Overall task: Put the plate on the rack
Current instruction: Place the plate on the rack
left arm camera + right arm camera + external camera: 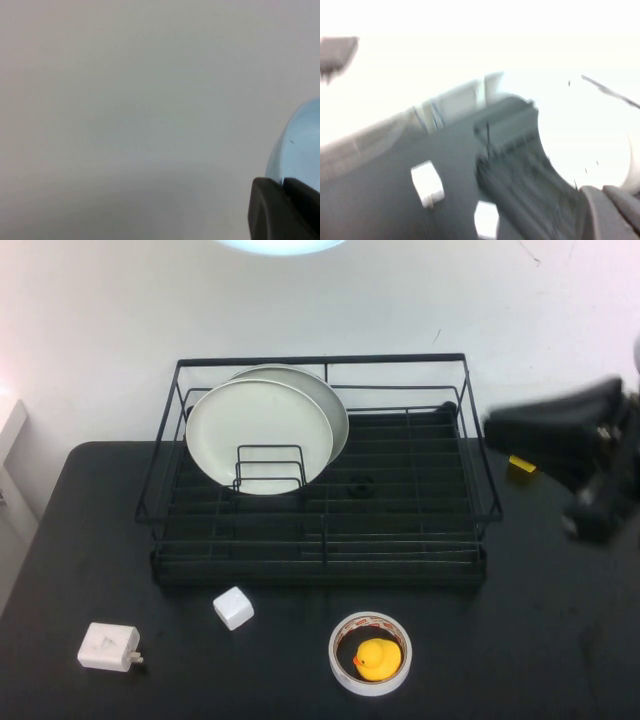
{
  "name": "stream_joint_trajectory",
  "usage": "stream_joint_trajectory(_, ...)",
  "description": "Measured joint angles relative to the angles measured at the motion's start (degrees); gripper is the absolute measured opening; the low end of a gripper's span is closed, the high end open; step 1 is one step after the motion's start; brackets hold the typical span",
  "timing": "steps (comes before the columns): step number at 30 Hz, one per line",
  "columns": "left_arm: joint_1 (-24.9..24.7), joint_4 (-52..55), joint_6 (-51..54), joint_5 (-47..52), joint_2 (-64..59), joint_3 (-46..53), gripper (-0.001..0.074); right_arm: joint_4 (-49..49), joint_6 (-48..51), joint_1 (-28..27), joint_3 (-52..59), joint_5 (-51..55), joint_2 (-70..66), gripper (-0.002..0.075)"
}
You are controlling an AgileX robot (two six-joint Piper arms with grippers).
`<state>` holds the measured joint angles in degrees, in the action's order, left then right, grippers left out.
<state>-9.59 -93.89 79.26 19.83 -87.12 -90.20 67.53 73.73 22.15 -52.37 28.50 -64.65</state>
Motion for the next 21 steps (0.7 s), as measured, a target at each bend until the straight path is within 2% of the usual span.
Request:
stream_joint_trajectory(1, 0.0, 2.1, -6.9, 3.0, 0.2, 0.0, 0.0, 5.3, 4.1, 0.0, 0.0, -0.7, -0.9, -0.0002)
stream_joint_trajectory(4, -0.2, 7.7, -17.7, 8.3, 0.8, 0.0, 0.0, 20.9, 12.4, 0.0, 0.0, -2.5, -2.5, -0.0002)
stream_joint_trajectory(6, -0.2, 12.2, -23.1, 10.5, 0.8, 0.0, 0.0, 26.0, 16.4, 0.0, 0.0, -3.0, -2.6, -0.0002)
stream_joint_trajectory(9, -0.2, 17.5, -28.5, 11.9, 0.8, 0.0, 0.0, 28.7, 17.8, 0.0, -1.3, -0.2, -2.7, -0.0002)
stream_joint_trajectory(14, -0.2, 19.7, -32.0, 13.5, 0.8, 0.0, 0.0, 29.0, 18.2, 0.0, -5.1, 10.5, -3.8, -0.0002)
stream_joint_trajectory(21, -0.2, 20.6, -35.3, 20.1, 0.8, 0.0, 0.0002, 29.2, 16.3, 0.0, -11.1, 10.9, -8.4, -0.0002)
